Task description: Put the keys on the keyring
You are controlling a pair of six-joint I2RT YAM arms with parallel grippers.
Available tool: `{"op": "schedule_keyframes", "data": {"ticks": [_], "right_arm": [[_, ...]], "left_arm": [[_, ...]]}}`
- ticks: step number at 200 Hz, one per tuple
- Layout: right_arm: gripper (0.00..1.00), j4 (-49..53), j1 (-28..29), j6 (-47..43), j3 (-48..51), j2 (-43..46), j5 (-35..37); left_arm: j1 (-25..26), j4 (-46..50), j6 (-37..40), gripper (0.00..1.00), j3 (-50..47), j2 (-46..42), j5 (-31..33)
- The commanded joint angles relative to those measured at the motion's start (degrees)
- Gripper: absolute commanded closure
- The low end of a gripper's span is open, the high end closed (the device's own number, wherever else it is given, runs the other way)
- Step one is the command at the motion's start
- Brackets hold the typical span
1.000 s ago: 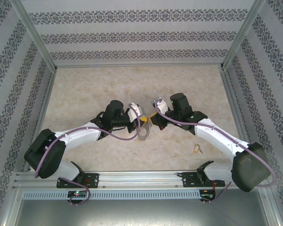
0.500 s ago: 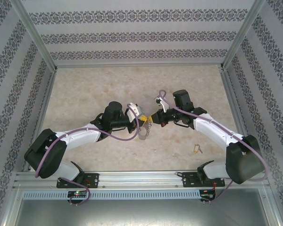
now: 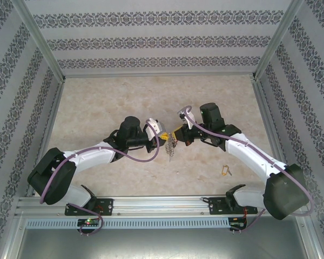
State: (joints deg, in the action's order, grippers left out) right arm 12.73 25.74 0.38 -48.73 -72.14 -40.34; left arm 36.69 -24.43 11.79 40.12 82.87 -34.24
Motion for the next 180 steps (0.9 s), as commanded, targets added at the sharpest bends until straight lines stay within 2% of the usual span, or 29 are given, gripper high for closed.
{"op": "schedule_keyframes", "data": {"ticks": [1, 57, 126, 159, 180], "right_arm": [[1.00, 0.5, 0.9, -2.0, -2.3, 0.8, 0.7], [1.00, 1.4, 1.8, -3.5, -2.9, 0.3, 1.5], [1.00, 2.6, 2.7, -4.5, -3.8, 0.1, 1.6], [1.00, 3.0, 2.8, -4.8, -3.8, 0.1, 1.4], [1.00, 3.1, 2.9, -4.8, -3.8, 0.2, 1.3]], "left_arm": [[0.0, 1.7, 1.3, 0.82, 2.0, -1.0, -0.3], [0.0, 3.2, 1.7, 0.73, 2.4, -2.5, -0.3], [0.0, 5.5, 2.9, 0.70, 3.9, -2.3, -1.1], [0.0, 6.2, 3.5, 0.74, 4.3, -1.8, -1.4], [0.0, 6.8, 3.7, 0.83, 5.0, -1.5, -2.2]]}}
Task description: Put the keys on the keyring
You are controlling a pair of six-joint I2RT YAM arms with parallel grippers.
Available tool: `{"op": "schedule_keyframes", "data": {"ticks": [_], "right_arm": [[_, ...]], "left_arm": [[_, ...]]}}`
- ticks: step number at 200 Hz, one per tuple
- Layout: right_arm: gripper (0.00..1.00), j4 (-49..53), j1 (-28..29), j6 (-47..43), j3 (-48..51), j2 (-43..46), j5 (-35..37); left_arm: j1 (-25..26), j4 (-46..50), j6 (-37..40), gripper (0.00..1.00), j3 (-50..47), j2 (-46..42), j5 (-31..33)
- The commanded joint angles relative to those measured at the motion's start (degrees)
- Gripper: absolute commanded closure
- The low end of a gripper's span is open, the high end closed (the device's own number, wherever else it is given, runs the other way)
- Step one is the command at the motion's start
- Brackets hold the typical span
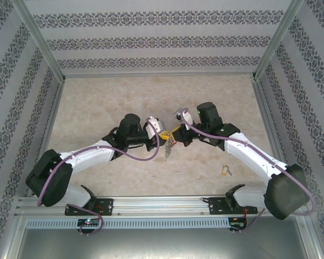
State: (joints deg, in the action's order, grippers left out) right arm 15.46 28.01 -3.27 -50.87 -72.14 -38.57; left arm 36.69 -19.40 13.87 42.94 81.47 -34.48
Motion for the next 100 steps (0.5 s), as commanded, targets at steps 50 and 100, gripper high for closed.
{"op": "schedule_keyframes", "data": {"ticks": [50, 100], "right_arm": [[1.00, 1.2, 0.5, -0.7, -1.0, 1.6, 1.7], [1.00, 1.3, -4.9, 5.9, 3.1, 1.1, 1.6]], "left_arm": [[0.0, 2.6, 2.0, 1.00, 2.5, 0.5, -0.6], [0.0, -5.7, -0.4, 1.00, -1.5, -0.5, 0.0]]}}
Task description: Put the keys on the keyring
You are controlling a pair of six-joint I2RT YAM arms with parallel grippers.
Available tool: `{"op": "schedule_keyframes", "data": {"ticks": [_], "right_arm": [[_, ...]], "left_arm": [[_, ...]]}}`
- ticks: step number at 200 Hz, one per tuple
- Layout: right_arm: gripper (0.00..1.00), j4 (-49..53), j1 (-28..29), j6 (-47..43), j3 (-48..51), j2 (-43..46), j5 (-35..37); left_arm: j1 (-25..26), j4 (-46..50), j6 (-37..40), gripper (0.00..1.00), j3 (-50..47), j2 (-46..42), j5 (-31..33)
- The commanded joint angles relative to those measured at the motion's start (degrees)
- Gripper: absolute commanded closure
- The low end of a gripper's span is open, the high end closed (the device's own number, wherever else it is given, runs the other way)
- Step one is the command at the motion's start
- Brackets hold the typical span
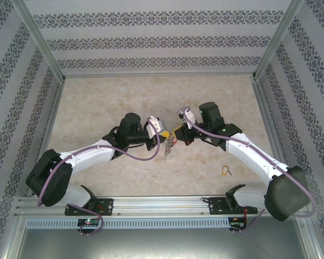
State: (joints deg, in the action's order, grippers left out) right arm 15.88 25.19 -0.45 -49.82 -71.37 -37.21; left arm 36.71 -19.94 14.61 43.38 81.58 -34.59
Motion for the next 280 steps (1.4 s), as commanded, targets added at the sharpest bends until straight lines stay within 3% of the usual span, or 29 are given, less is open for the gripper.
{"op": "schedule_keyframes", "data": {"ticks": [1, 108, 152, 208, 264, 280], "right_arm": [[1.00, 0.9, -2.1, 3.1, 2.2, 0.2, 0.2], [1.00, 3.3, -1.1, 5.0, -3.0, -7.9, -4.5], [1.00, 2.4, -2.1, 6.4, -4.3, -5.3, -3.3], [1.00, 2.1, -0.5, 3.5, -6.0, -3.0, -9.0], [1.00, 5.1, 1.4, 1.2, -6.0, -3.4, -2.0], [1.00, 6.5, 1.1, 1.3, -5.6, -3.2, 1.5]], "left_arm": [[0.0, -5.2, -1.2, 1.00, -1.9, -0.6, 0.1], [0.0, -9.7, -2.0, 1.00, -2.9, -0.4, -2.2], [0.0, -8.5, -1.2, 1.00, -2.7, -0.3, -2.3], [0.0, -2.7, 1.9, 1.00, -1.5, 0.4, -1.5], [0.1, -0.6, 2.0, 1.00, 0.7, 1.5, -2.0], [0.0, 0.8, 2.1, 0.82, 1.2, 1.6, -2.2]]}}
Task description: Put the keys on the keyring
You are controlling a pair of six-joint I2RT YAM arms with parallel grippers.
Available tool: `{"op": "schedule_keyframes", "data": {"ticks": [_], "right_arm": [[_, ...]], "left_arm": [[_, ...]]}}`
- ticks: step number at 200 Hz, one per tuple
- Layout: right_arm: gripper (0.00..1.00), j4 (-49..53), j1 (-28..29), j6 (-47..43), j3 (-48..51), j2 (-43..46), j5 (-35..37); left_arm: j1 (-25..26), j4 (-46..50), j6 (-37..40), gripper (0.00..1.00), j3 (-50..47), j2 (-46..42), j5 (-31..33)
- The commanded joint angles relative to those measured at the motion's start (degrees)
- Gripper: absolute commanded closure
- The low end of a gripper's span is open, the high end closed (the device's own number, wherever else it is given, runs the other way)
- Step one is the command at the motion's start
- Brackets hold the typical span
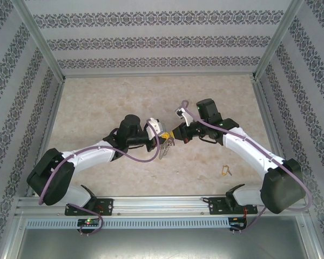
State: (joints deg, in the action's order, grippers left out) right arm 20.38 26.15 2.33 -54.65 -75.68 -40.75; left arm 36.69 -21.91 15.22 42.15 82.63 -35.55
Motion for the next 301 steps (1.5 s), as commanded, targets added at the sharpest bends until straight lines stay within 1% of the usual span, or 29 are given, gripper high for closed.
{"op": "schedule_keyframes", "data": {"ticks": [1, 9, 21, 33, 48, 54, 71, 94, 111, 134, 150, 162, 174, 177, 182, 193, 197, 201, 210, 218, 228, 239, 251, 264, 278, 289, 301], "right_arm": [[1.00, 2.3, 0.1, -1.4, -0.6, 1.1, 5.5], [1.00, 3.0, -0.2, -0.9, 0.0, 1.1, 7.0], [1.00, 3.5, -0.9, 0.1, 1.2, 1.2, 8.3], [1.00, 3.6, -1.3, 1.0, 2.8, 1.7, 8.5], [1.00, 3.2, -1.2, 2.1, 4.3, 2.5, 8.5], [1.00, 2.9, -1.2, 3.1, 4.8, 2.7, 8.5], [1.00, 3.1, -0.8, 5.1, 6.0, 2.8, 7.8], [1.00, 2.6, -0.1, 7.3, 8.7, 3.3, 8.9], [1.00, 2.4, 0.6, 9.7, 10.5, 2.9, 9.0], [1.00, 1.9, 1.7, 13.8, 12.6, 1.9, 8.8], [1.00, 1.6, 3.8, 15.5, 14.4, 1.1, 7.6], [1.00, 2.0, 5.3, 15.4, 16.0, 0.8, 7.3], [1.00, 2.1, 5.7, 15.7, 17.6, 1.1, 7.4], [0.98, 2.2, 5.6, 15.9, 17.8, 1.3, 7.5], [0.92, 2.6, 5.6, 15.9, 18.3, 1.6, 7.7], [0.90, 3.7, 5.2, 15.0, 18.8, 2.8, 8.1], [0.88, 4.1, 5.0, 14.5, 18.9, 3.3, 8.2], [0.84, 4.2, 4.7, 14.2, 19.0, 3.8, 8.7], [0.70, 4.1, 3.3, 15.6, 18.8, 4.5, 11.0], [0.62, 3.9, 1.4, 17.9, 18.5, 4.7, 12.8], [0.61, 3.4, -1.3, 20.6, 17.8, 4.2, 13.1], [0.60, 2.3, -3.3, 20.7, 16.9, 3.0, 11.3], [0.58, 1.7, -4.2, 19.7, 15.9, 1.0, 11.3], [0.58, 1.8, -4.3, 17.4, 14.4, -2.1, 9.4], [0.58, 0.8, -4.3, 16.7, 12.9, -5.7, 6.4], [0.58, -0.8, -3.9, 16.1, 12.3, -8.3, 3.9], [0.60, -0.2, -3.3, 15.5, 11.1, -10.3, 5.4]], "left_arm": [[0.0, 2.8, 1.5, 0.82, 2.5, 0.5, -1.2], [0.1, 3.6, 1.3, 0.79, 2.5, 0.2, -1.2], [0.1, 3.7, 0.6, 0.71, 2.2, -0.4, -1.5], [0.1, 4.0, -0.2, 0.67, 2.0, -1.2, -2.6], [-0.5, 7.3, 0.8, 0.66, 2.8, -2.1, -7.9], [-0.8, 9.4, 0.7, 0.66, 3.5, -2.3, -9.1], [-1.8, 13.1, -0.4, 0.64, 4.4, -3.4, -11.4], [-2.6, 10.6, -5.0, 0.62, 2.5, -5.3, -11.0], [-2.7, 7.8, -10.0, 0.61, 1.3, -6.2, -8.5], [-2.7, 3.8, -19.3, 0.58, -0.6, -7.4, -2.0], [-2.7, 3.0, -26.1, 0.55, -1.6, -8.2, 3.5], [-2.7, 3.0, -30.3, 0.54, -2.3, -9.0, 6.1], [-2.7, 3.3, -34.4, 0.53, -3.0, -9.8, 8.9], [-2.7, 3.4, -35.3, 0.53, -3.2, -10.1, 9.5], [-2.7, 3.7, -36.8, 0.52, -3.5, -10.5, 10.7], [-2.7, 4.8, -40.4, 0.48, -4.4, -11.7, 14.0], [-2.7, 5.1, -41.6, 0.48, -4.6, -12.2, 15.2], [-2.7, 5.4, -42.8, 0.47, -5.1, -12.8, 16.4], [-2.7, 5.6, -45.4, 0.43, -6.2, -13.9, 18.4], [-2.7, 6.1, -48.1, 0.39, -7.1, -14.8, 20.4], [-2.7, 7.8, -51.4, 0.35, -7.8, -15.6, 22.6], [-2.7, 8.8, -53.9, 0.35, -8.6, -16.2, 23.0], [-2.7, 8.8, -57.6, 0.34, -9.8, -16.5, 23.1], [-2.6, 9.3, -61.2, 0.34, -10.9, -16.1, 22.9], [-2.6, 9.8, -63.4, 0.34, -11.8, -15.4, 21.4], [-2.6, 10.4, -64.8, 0.33, -12.7, -14.7, 21.4], [-2.6, 10.8, -66.3, 0.33, -13.3, -13.5, 21.1]]}}
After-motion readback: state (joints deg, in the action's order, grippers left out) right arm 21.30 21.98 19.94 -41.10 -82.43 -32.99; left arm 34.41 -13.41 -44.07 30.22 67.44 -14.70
